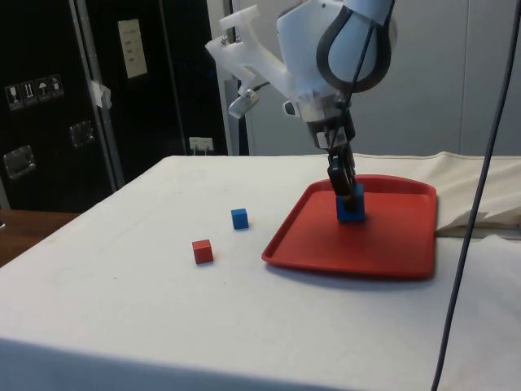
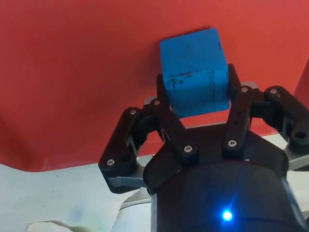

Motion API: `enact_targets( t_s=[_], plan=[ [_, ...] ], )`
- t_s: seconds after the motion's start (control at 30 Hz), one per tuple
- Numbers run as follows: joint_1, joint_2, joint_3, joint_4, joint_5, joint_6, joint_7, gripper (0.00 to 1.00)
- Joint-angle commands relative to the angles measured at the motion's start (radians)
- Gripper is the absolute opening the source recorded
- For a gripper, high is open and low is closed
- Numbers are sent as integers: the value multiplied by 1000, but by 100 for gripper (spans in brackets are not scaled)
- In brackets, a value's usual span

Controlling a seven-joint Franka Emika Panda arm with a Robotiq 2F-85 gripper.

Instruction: Pick up the largest block and place it onto the tray.

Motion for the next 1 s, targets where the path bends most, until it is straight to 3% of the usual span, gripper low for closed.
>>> enact_targets(
  t_s=[0.0, 0.1, 0.13, 0.27, 0.3, 0.37, 0.4, 0.43, 0.47, 0.83, 0.97],
  plan=[
    [0, -1, 0, -1, 0, 2, 0, 0],
    [-1, -10, 0, -6, 2, 5, -3, 0],
    [-1, -9, 0, -6, 1, 5, -2, 5],
    [-1, -8, 0, -4, 0, 3, -1, 41],
    [-1, -8, 0, -4, 0, 3, 0, 61],
    [-1, -4, 0, -2, 0, 2, 0, 87],
    [-1, -7, 0, -3, -1, 2, 0, 87],
    [-1, -7, 0, -3, -1, 2, 0, 96],
    [-1, -7, 0, -3, -1, 2, 0, 100],
    [3, -6, -1, 15, -9, -13, 10, 100],
    [-1, -5, 4, 34, -1, -21, 4, 100]
  ],
)
